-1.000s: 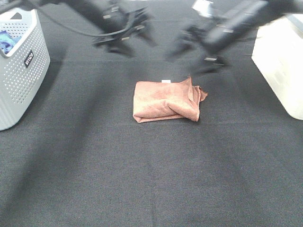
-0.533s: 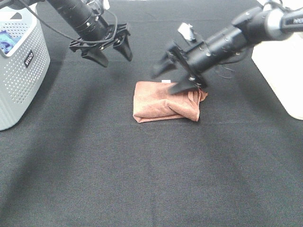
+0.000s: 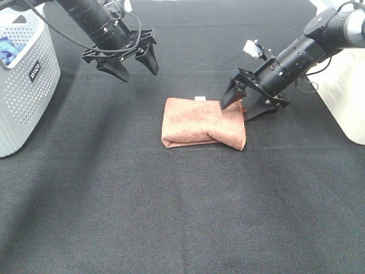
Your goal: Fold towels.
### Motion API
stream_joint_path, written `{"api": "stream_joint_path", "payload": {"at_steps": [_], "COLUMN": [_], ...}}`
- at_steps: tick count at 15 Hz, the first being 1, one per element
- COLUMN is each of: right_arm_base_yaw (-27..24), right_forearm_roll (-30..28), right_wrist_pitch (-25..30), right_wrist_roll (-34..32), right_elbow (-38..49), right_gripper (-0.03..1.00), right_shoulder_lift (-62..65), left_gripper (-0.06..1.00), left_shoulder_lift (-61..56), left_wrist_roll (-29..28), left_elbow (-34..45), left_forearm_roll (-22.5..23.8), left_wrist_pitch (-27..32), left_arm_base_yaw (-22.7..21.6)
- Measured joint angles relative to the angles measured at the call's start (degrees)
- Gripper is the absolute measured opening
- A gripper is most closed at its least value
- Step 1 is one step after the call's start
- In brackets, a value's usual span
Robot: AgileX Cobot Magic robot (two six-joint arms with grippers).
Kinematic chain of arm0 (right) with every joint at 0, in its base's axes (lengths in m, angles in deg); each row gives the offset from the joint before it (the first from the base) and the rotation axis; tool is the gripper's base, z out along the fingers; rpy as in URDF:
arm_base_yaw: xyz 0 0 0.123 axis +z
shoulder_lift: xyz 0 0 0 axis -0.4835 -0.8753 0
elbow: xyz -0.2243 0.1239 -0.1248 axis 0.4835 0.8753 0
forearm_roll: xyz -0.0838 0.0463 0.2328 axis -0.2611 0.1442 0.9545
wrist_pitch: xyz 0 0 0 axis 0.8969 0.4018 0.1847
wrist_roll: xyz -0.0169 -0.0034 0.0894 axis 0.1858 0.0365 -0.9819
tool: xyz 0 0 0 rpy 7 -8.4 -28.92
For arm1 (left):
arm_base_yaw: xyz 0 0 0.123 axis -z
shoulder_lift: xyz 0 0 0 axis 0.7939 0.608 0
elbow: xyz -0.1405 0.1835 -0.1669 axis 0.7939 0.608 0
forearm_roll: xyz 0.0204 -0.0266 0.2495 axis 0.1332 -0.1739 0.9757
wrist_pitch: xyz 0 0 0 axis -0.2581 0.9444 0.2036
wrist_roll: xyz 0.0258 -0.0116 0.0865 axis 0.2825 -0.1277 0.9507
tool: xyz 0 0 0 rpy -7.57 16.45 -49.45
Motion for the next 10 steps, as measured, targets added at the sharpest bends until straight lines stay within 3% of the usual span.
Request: {"api": "stream_joint_path", "payload": {"at_steps": [5,7,10], "right_arm_base_yaw": [0.00,0.00,0.00], "right_forearm_roll": [-2.52,-5.44,-6.93], "right_wrist_pitch": [-0.17,5.33,12.03], "right_wrist_roll": [-3.32,-8.19,-9.40], "right_elbow": [0.00,0.00,0.00], "right_gripper": [0.76,0.76,0.76], "right_shoulder_lift": [7.39,12.38,16.73], "left_gripper": [0.71,0.71,0.71], "left_shoulder_lift": [-2.92,-6.70,-11.75], "left_wrist_roll": [0.80,1.32,1.49], "left_elbow": [0.00,0.00,0.00], "left_forearm_roll": [3.90,7.91,8.65], "left_wrist_pitch": [2.52,4.41,4.53], "left_arm_base_yaw": [0.00,0.00,0.06]}}
